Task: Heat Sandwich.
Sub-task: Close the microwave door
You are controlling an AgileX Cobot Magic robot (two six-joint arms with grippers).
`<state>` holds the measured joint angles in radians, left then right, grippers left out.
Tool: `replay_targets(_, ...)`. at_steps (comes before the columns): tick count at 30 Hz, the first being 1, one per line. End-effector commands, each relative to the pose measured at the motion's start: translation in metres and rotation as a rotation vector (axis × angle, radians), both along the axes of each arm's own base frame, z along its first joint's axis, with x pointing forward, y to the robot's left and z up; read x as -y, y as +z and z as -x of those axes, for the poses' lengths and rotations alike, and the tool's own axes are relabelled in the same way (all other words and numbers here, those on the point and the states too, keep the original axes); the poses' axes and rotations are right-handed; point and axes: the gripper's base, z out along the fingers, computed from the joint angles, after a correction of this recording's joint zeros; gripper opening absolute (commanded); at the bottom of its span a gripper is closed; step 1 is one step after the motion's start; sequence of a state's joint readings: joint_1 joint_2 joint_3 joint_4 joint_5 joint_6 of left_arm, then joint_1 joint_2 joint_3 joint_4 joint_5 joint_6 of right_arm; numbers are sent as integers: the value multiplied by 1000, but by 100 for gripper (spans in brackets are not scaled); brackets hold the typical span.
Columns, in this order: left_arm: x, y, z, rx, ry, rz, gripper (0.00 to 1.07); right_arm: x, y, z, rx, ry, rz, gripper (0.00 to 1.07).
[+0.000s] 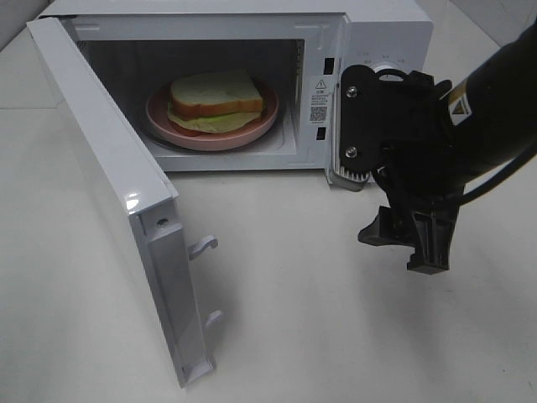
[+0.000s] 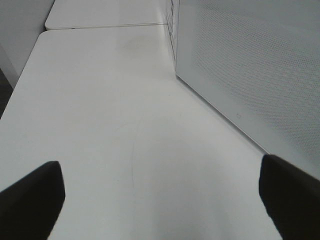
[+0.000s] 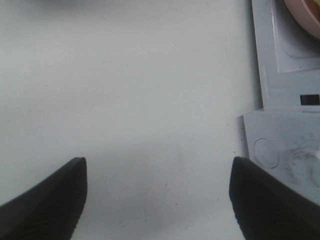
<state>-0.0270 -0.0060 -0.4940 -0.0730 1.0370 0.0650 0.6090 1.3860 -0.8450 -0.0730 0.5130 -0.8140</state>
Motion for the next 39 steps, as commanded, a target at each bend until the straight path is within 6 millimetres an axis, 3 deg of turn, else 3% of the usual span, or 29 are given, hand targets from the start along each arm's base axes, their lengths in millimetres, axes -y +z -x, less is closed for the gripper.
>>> replay_targets(1, 0, 1, 4, 34, 3, 1, 101, 7, 3, 9, -33, -106, -44, 76)
replay_targets(16, 0, 1, 4, 34, 3, 1, 101, 30, 8, 35, -162, -542, -145, 76)
replay_targets(20, 0, 1, 4, 34, 3, 1, 101, 40, 18, 48, -190, -649, -170, 76)
replay_targets(25, 0, 1, 4, 34, 3, 1, 101, 45, 26, 55, -183, -665, -186, 76)
replay_targets(29, 0, 1, 4, 34, 3, 1, 101, 59, 43, 74, -176, -692, -217, 76)
replay_targets(39, 0, 1, 4, 34, 3, 1, 101, 79, 55, 102, -213, -746, -184, 76)
